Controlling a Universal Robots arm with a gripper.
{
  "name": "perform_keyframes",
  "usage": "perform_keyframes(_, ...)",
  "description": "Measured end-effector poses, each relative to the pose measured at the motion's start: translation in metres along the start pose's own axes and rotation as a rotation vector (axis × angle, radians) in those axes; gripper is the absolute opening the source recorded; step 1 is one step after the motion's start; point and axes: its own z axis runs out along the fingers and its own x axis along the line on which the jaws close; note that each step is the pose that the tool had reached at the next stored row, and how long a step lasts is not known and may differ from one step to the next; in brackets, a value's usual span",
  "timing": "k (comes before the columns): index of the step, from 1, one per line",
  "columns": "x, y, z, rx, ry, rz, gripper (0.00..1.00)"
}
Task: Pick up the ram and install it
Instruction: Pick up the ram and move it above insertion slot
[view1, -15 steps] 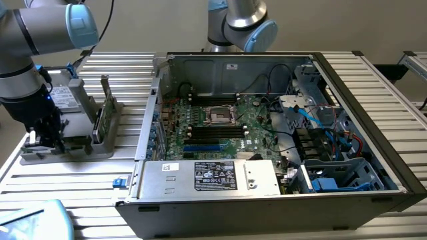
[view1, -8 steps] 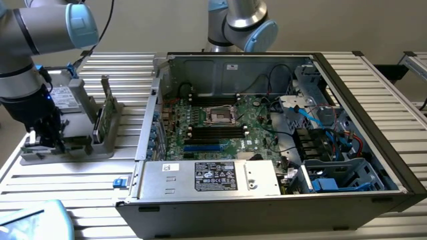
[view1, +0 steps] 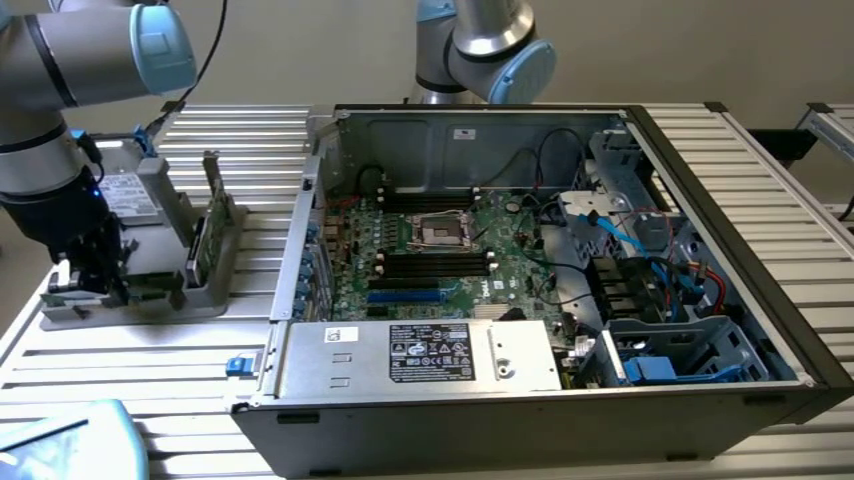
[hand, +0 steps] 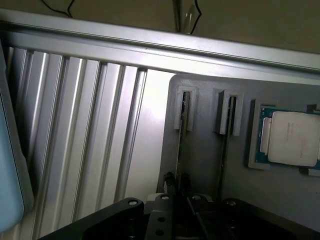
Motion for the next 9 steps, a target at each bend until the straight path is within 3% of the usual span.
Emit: perform_keyframes(9,0.0005,0.0003,-0.0050,-0.0001,0.0000,0.000,0.14)
